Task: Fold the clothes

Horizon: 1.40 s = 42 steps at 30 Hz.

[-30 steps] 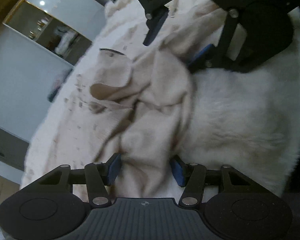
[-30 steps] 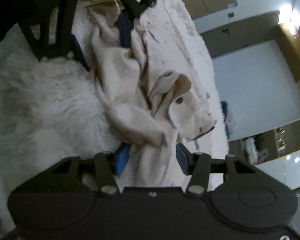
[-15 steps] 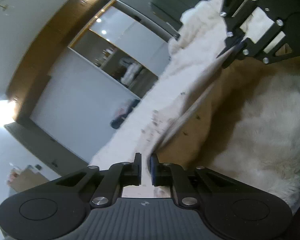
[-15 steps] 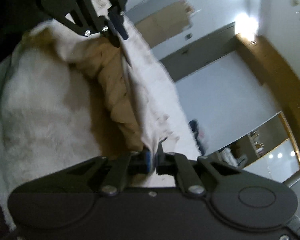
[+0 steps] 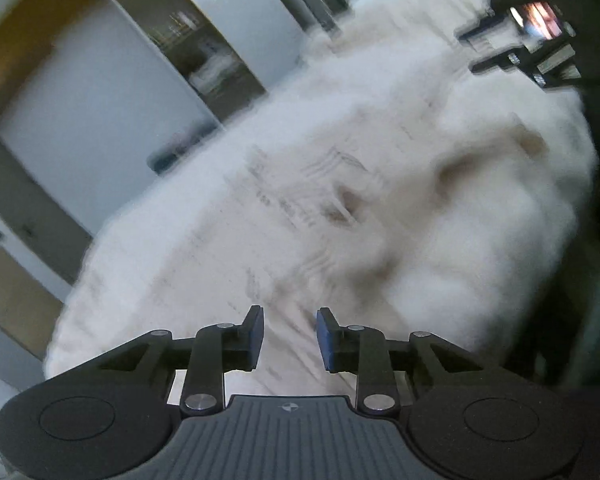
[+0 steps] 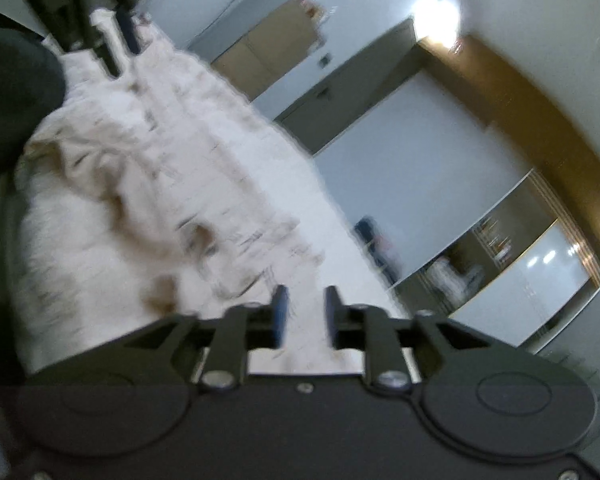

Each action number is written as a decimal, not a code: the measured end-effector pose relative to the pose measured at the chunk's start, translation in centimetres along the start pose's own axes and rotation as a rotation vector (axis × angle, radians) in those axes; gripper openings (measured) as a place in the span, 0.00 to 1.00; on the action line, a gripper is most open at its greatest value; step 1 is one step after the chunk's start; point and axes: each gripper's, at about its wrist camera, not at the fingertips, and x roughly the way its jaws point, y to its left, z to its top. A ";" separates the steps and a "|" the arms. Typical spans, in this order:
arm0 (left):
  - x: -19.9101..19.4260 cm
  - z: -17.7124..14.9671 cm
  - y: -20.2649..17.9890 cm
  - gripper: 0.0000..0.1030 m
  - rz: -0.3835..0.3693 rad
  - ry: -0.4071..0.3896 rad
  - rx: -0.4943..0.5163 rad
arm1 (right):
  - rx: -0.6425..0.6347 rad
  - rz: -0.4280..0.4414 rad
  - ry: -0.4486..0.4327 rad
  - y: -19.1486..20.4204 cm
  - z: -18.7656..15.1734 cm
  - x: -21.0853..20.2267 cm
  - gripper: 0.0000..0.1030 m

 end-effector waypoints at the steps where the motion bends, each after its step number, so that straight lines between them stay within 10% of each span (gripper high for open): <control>1: 0.5 -0.3 -0.7 0.28 -0.016 0.025 0.021 | 0.020 0.011 0.036 0.1 -0.6 0.2 0.31; 9: 2.5 -2.4 -3.0 0.47 -0.028 0.156 0.005 | 0.329 0.056 0.291 -2.0 -5.0 1.8 0.39; 20: 5.6 -1.3 -4.7 0.51 -0.035 0.285 0.096 | 0.527 0.257 0.324 -1.2 -4.1 3.7 0.51; 24: 4.6 -1.1 -6.0 0.51 -0.028 0.279 0.195 | 0.552 0.279 0.354 -1.4 -4.4 4.2 0.43; 38: 6.5 -1.1 -4.0 0.59 0.012 0.320 0.021 | 0.531 0.259 0.340 -1.4 -4.3 3.8 0.39; 42: 7.8 -1.0 -3.3 0.34 0.008 0.341 -0.003 | 0.549 0.290 0.376 -1.4 -4.7 4.9 0.10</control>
